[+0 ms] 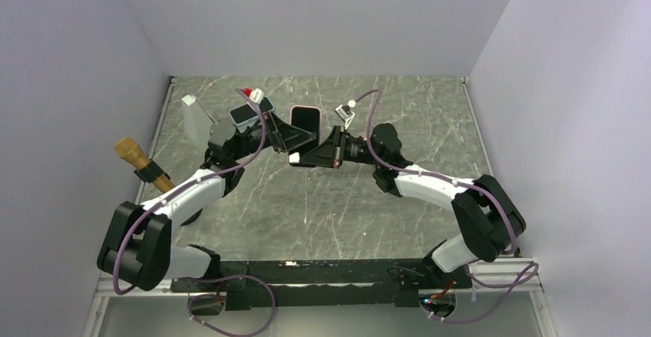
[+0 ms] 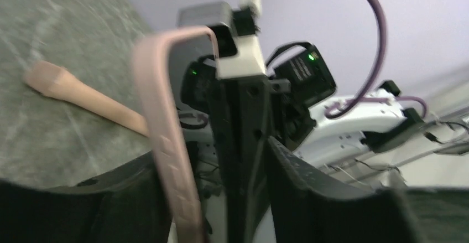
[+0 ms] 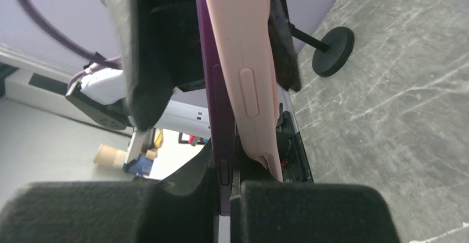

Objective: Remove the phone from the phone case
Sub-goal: Remove the phone case from the phone, then place the phone case at the center of the board.

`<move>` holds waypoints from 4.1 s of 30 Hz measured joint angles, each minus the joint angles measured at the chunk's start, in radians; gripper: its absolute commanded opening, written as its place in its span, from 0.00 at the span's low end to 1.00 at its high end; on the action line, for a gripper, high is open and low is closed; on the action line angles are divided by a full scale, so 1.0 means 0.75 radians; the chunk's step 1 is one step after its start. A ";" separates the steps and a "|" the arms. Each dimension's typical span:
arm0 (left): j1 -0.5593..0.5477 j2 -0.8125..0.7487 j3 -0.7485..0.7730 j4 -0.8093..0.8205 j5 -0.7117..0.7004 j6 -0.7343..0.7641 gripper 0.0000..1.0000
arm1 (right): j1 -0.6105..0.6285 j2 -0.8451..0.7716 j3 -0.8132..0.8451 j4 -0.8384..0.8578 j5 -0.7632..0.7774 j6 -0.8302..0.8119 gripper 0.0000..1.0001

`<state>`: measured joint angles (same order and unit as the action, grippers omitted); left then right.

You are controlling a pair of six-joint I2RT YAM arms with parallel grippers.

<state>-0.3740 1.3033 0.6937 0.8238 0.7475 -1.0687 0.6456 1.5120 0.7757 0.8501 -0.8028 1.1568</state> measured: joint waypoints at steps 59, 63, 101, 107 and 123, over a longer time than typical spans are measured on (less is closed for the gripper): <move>-0.196 0.141 0.058 -0.028 0.206 0.106 0.32 | -0.372 -0.499 -0.289 -0.163 -0.128 0.168 0.00; -0.198 0.143 0.058 -0.039 0.207 0.107 0.24 | -0.352 -0.486 -0.296 -0.161 -0.127 0.168 0.00; -0.249 -0.377 -0.190 -0.594 -0.554 0.178 0.00 | -0.280 -0.891 -0.251 -1.032 0.221 -0.265 0.00; -0.591 -0.330 -0.328 -0.561 -1.048 -0.154 0.00 | -0.282 -1.065 -0.112 -1.367 0.471 -0.387 0.00; -0.975 0.652 -0.097 -0.070 -1.661 -0.705 0.00 | -0.285 -1.210 0.185 -1.827 0.712 -0.547 0.00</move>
<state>-1.1049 1.7924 0.6212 0.7712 -0.4980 -1.5974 0.4316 0.6044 0.9142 -0.5201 -0.2691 0.7464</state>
